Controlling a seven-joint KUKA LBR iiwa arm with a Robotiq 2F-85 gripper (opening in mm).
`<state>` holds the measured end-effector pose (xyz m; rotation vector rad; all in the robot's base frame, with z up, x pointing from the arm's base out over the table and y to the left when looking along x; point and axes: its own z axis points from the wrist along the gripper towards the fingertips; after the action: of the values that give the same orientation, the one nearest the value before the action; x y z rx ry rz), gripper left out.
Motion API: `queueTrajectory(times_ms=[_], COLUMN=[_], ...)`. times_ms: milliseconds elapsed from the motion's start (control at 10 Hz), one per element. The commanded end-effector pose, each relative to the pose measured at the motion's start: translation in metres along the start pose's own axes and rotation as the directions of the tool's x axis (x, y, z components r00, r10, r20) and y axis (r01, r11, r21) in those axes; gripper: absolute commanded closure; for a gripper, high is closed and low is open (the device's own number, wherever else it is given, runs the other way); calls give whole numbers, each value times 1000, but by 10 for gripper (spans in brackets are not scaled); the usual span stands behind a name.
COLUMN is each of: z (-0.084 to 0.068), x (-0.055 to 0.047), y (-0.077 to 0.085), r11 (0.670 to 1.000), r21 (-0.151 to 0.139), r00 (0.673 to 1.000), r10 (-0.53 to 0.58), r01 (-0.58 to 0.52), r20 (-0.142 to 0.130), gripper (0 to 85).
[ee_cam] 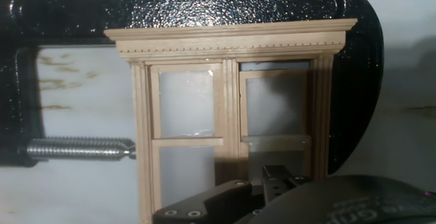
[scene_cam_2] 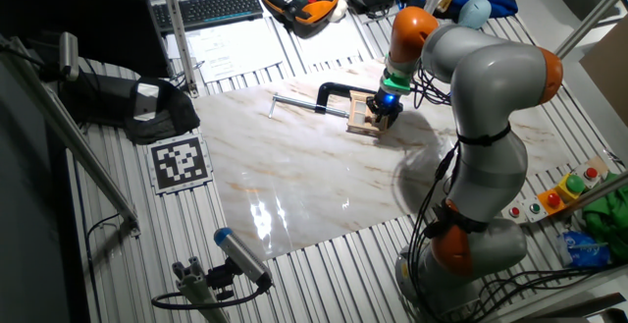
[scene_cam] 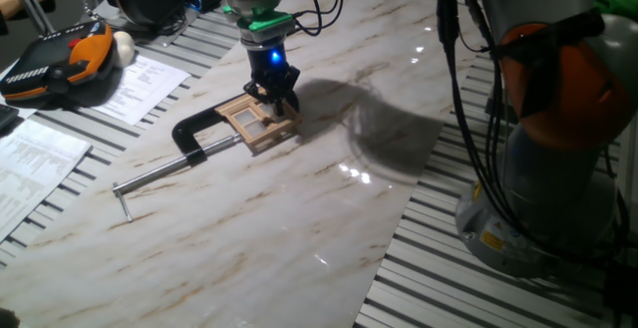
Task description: Open a sliding window
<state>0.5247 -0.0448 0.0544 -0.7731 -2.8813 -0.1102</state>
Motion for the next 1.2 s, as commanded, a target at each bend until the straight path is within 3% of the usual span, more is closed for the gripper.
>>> queueTrajectory(times_ms=[0, 1100], z=[0, 2], x=[0, -3], y=[0, 3], r11=[1000, 1000], r21=[1, -3], r00=[1000, 999], r10=[3, 14], r01=[-3, -14], r20=[-3, -29], gripper=[850, 850])
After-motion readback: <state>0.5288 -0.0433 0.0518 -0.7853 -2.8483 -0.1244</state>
